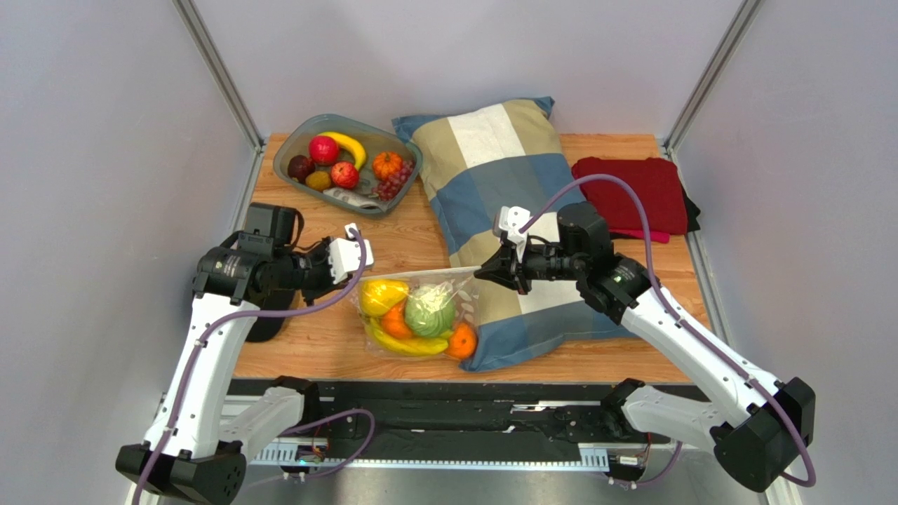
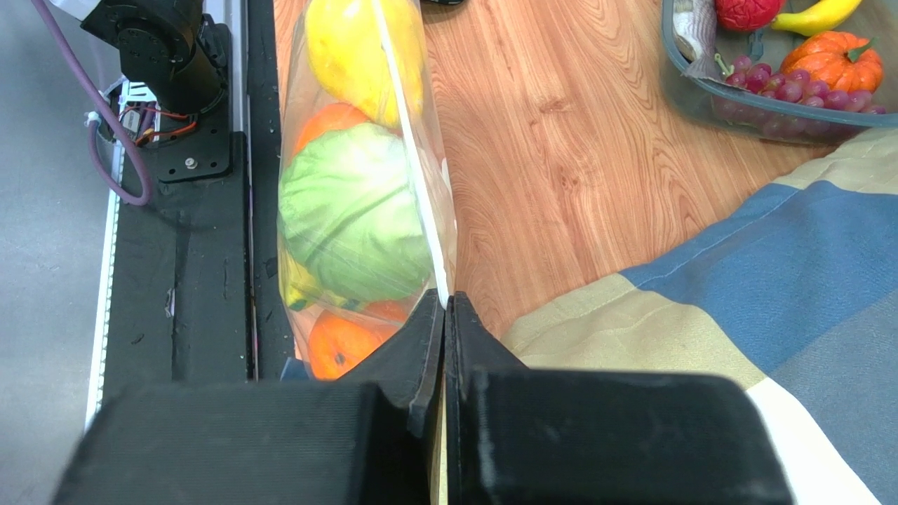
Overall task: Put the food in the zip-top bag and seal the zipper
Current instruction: Zip the zipper food storage bag at the center of the board.
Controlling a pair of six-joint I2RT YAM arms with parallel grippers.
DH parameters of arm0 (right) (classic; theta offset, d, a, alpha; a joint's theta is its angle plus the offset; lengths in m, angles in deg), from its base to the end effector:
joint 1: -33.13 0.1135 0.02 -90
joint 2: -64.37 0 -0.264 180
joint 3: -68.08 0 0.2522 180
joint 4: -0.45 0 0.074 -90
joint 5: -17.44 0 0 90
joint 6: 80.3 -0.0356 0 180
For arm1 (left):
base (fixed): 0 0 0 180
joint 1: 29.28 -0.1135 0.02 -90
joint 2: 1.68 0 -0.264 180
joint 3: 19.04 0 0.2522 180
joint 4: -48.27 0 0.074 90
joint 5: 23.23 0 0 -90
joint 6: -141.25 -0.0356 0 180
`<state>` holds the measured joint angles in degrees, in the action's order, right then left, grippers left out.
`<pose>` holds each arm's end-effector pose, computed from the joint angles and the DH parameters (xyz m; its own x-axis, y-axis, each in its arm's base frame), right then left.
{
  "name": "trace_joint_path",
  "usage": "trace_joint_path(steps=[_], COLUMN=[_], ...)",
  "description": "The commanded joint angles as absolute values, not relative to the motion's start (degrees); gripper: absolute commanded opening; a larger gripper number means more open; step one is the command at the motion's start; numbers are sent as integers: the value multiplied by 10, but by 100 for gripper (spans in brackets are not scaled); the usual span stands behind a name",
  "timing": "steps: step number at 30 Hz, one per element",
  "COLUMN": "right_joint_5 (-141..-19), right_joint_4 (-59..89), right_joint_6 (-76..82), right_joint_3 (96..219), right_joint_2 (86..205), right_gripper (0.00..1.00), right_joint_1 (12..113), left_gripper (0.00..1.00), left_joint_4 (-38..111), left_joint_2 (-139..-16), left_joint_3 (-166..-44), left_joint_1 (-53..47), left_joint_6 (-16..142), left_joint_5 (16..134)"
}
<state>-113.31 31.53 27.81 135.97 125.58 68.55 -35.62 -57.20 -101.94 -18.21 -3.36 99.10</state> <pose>0.1783 0.1553 0.3325 -0.0329 -0.3124 -0.9494 -0.9824 0.1849 -0.0268 0.1454 -0.0479 0.3603 -0.1056 0.7226 -0.6832 0.9289 0.3169 0.1915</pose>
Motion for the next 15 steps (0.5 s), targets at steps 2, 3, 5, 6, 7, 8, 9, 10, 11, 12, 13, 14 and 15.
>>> trace_joint_path(steps=[2,3,5,6,7,8,9,10,11,12,13,14,15], right_joint_5=[-1119,-1119,-1121,-1123,-1125,-1126,-1129,-1137,-1136,-1134,-1133,-1133,-1136], right_joint_4=[298,298,295,293,292,280,275,268,261,257,255,250,249], right_joint_6=[290,289,288,284,279,275,261,255,247,233,224,217,209], right_joint_3=[1361,1360,1361,1362,1362,1361,1361,1363,1371,1377,1383,1397,1404], right_joint_2=[1240,1240,1243,1246,1247,1249,1257,1263,1270,1287,1299,1309,1319], right_gripper=[0,0,0,0,0,0,0,0,0,0,0,0,0], right_joint_1=[674,674,674,674,673,674,674,676,678,678,678,678,679], left_gripper=[11,10,6,5,3,0,0,0,0,0,0,0,0], left_joint_4=[-400,-401,-405,-404,-400,-395,-382,-379,-377,-373,-376,-383,-402], left_joint_2=[-554,-552,-551,-550,-552,-552,-553,-554,-558,-562,-566,-574,-577], left_joint_3=[-1021,-1023,-1027,-1029,-1032,-1034,-1038,-1042,-1047,-1058,-1064,-1069,-1075], left_joint_1=[-231,-243,-256,-261,-275,-280,-286,-289,-289,-289,-289,-289,-289], left_joint_6=[-89,-96,-104,-108,-111,-109,-102,-100,-97,-90,-87,-87,-96], left_joint_5=[945,938,932,926,924,922,916,916,917,917,919,924,937])
